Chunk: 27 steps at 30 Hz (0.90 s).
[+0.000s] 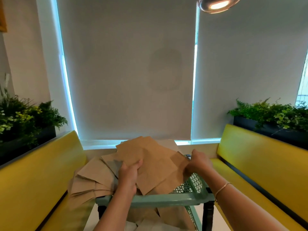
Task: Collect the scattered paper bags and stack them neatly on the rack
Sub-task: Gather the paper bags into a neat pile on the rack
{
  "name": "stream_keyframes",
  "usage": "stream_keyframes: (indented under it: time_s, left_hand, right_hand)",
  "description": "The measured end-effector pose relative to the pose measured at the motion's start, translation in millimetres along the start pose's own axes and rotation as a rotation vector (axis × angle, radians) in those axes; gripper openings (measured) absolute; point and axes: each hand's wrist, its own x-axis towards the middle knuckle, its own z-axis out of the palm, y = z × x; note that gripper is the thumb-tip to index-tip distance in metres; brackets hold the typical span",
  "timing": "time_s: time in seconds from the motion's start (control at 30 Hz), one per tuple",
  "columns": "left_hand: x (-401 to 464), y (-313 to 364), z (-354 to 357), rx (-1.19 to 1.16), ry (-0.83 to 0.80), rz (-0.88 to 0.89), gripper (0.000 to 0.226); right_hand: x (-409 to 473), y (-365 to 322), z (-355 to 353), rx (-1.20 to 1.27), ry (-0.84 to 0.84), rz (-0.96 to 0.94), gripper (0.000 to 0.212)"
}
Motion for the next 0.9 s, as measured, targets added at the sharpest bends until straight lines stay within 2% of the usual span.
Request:
stream_keyframes:
  time_s: [0.13, 0.27, 0.37, 0.43, 0.53, 0.6, 0.7, 0.9]
  left_hand:
    - [0.2, -2.3, 0.2, 0.044, -0.007, 0.024, 0.033]
    - [1.4, -3.2, 0.4, 0.051, 0.019, 0.020, 0.029]
    - [2.4, -4.2, -0.9, 0.069, 0.023, -0.004, 0.025]
    - [4.4, -5.6, -1.7, 0.063, 0.023, -0.021, 0.023]
    - [6.1, -5.4, -1.1, 0.020, 0.025, -0.028, 0.024]
    - [6.2, -4.9, -1.2, -0.006, 0.031, -0.037, 0.028]
    - [2.1, -2.6, -1.8, -0.028, 0.017, -0.048, 0.032]
    - [-3.1, 0.2, -1.5, 0.066, 0.044, 0.084, 0.075]
  right_hand:
    - [0.1, -4.6, 3.5, -0.038, 0.019, 0.031, 0.032]
    - [2.0, -6.9, 1.0, -0.023, -0.014, 0.026, 0.008]
    - [6.3, -10.2, -11.5, 0.093, -0.030, -0.036, 0.019]
    - [5.5, -14.3, -26.9, 0.286, 0.062, -0.056, 0.022]
    - [-9.8, -21.9, -51.3, 0.575, 0.287, -0.130, 0.014]
    - [-19.9, -23.8, -58.5, 0.664, 0.390, -0.228, 0.012]
    - [-36.8, -26.6, -55.4, 0.685, 0.452, -0.338, 0.011]
    - [-55.6, -23.3, -36.8, 0.913, 0.654, -0.437, 0.018]
